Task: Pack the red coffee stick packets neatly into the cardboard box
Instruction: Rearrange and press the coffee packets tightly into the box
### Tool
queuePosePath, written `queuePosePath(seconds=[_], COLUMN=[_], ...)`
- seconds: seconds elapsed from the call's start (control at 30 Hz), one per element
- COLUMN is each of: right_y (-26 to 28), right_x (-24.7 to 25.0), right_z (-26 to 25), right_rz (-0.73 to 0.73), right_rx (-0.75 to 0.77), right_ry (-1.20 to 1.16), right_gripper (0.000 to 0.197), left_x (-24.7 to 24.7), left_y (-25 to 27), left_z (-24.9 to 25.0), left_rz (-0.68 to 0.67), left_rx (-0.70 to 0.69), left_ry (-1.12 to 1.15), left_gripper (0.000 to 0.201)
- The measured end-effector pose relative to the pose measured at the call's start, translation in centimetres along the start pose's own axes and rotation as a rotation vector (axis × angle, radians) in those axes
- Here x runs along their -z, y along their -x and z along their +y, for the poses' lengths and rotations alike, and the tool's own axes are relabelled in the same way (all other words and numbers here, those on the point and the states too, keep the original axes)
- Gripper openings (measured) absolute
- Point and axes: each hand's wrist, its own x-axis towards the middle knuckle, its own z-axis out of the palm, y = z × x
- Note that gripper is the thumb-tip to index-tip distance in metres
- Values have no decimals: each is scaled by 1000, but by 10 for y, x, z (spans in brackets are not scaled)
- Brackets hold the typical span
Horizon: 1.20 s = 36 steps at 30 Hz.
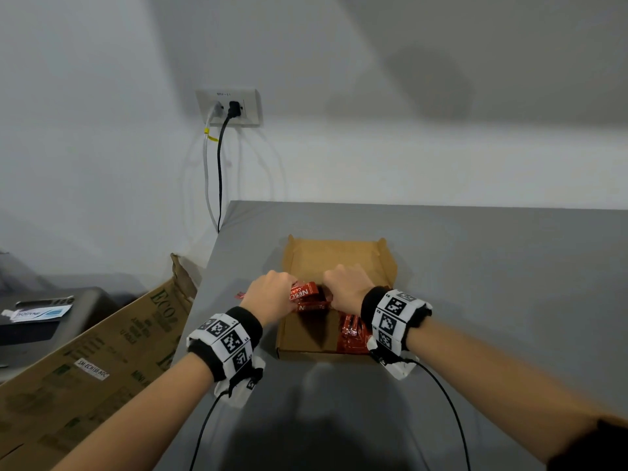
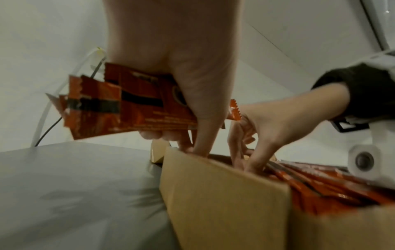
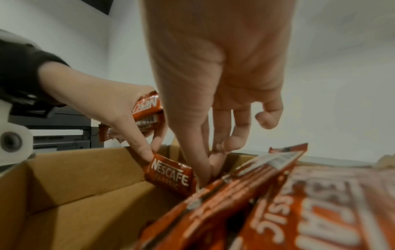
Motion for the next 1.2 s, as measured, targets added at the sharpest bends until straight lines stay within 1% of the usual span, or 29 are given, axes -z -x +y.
queuePosePath(seconds=[0.03,0.1,0.3,0.4,0.53,0.57,0.6,0.7,0.73,0.77,0.83,0.9,1.0,1.13,1.2], right_y=[0,0,-5,-6,-6,-7,-7,-3,-1,1,5,6,8,9,9], right_x=[0,0,-1,-1,1,2,3,12,15,18,18,17,16,20,21], right_z=[-1,-3,-6,-5,-2,0,2,4,2,0,-4,-4,-2,6,12], right_rz=[-5,-18,-25,-29,-44,-40,-30,64,112,142,158,184,274,404,457], right_rx=[2,-2,-3,-13,-13,-15,-17,47,79,105,126,109,76,45,-3], right_ry=[18,41,29,-16,-45,-65,-134,-534,-610,-645,-668,-729,-780,-859,-856], right_gripper=[3,9,15,15,25,27,30,42,43,42,41,37,31,37,28], left_x=[-3,-7,-8,-7,-4,-2,-1,1,1,0,2,4,9,14,14], left_y=[0,0,1,0,2,3,3,2,1,0,-1,-1,2,6,9], left_z=[1,3,3,2,2,2,1,1,3,4,7,7,4,-6,-10], left_rz=[-9,-14,48,56,54,67,89,161,168,170,193,233,249,229,232], left_rx=[5,15,18,14,12,16,27,60,45,24,-3,-8,-28,-75,-65], left_ry=[-34,-67,-23,-4,72,113,168,306,331,360,411,422,408,424,508], left_gripper=[23,23,26,30,29,26,23,23,25,28,33,32,29,27,30])
